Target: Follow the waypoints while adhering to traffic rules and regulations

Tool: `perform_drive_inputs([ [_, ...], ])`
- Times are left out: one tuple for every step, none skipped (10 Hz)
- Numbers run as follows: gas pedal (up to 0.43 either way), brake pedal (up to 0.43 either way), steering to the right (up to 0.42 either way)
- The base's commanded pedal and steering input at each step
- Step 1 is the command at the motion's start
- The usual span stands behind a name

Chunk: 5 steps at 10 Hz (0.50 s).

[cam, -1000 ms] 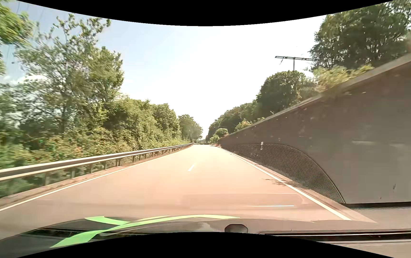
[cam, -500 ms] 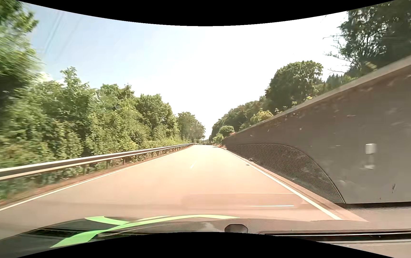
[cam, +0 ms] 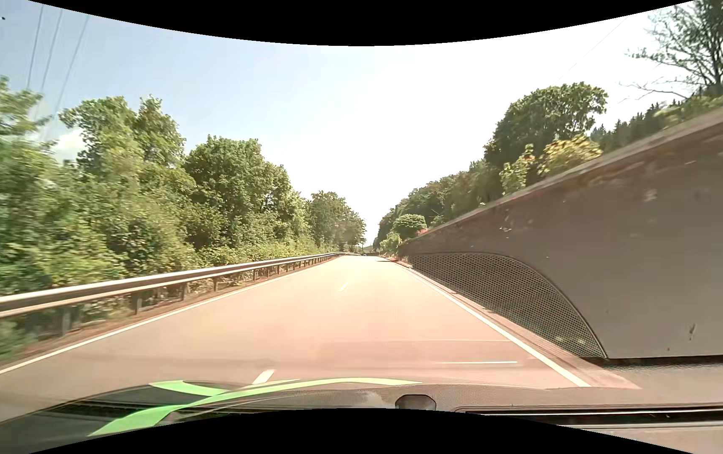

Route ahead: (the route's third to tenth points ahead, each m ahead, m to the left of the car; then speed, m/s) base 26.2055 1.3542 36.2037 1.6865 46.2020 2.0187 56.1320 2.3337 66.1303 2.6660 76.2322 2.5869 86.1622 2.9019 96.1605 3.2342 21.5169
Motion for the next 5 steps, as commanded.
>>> perform_drive_inputs([
  [0.177,0.000,-0.008],
  [0.169,0.000,-0.006],
  [0.169,0.000,-0.005],
  [0.169,0.000,-0.005],
  [0.169,0.000,-0.005],
])
